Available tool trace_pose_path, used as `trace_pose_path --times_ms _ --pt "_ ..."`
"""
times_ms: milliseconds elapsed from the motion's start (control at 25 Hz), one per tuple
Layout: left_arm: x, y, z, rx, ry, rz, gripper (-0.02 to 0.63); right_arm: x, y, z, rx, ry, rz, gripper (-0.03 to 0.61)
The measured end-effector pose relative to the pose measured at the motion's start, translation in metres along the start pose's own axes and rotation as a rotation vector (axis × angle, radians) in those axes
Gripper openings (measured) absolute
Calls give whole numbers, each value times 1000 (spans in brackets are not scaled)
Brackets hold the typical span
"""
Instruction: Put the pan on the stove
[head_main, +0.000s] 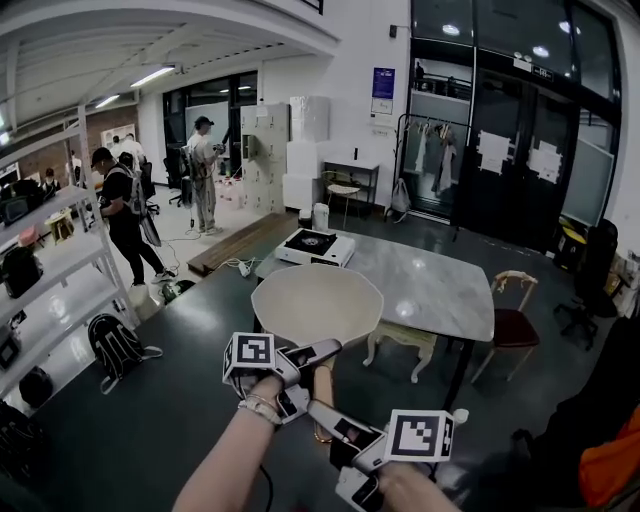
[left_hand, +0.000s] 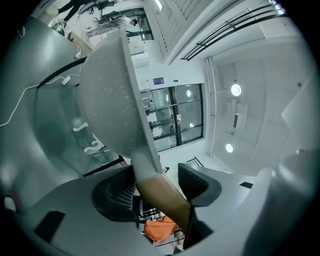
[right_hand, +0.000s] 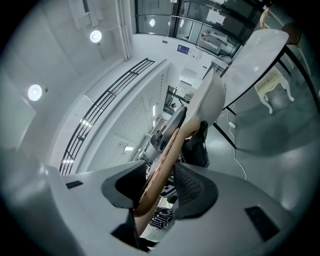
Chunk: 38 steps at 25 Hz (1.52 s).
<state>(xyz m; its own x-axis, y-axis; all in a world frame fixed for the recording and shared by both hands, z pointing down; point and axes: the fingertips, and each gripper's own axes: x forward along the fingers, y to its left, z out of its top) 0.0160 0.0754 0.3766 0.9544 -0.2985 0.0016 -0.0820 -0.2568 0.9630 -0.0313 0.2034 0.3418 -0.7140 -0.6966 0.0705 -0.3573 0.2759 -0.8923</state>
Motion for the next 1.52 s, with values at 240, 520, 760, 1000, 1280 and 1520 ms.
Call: trace_pose_path --times_ms 240,520,760,1000,1280,1520 --pt "-5 12 47 1 33 3 264 47 -4 20 -10 -34 -10 186" --pt "-10 25 78 -22 22 -16 264 82 -9 29 -11 -35 -17 186" --pt "-3 32 104 -18 13 -19 264 102 -14 47 -26 -31 9 186" --pt "18 51 138 -22 0 -11 264 124 -39 76 -3 -26 5 186" --pt "53 73 195 -16 -8 14 264 160 -66 129 4 -24 35 186" --pt "83 87 243 -28 -17 33 264 188 -86 179 -13 -15 51 186"
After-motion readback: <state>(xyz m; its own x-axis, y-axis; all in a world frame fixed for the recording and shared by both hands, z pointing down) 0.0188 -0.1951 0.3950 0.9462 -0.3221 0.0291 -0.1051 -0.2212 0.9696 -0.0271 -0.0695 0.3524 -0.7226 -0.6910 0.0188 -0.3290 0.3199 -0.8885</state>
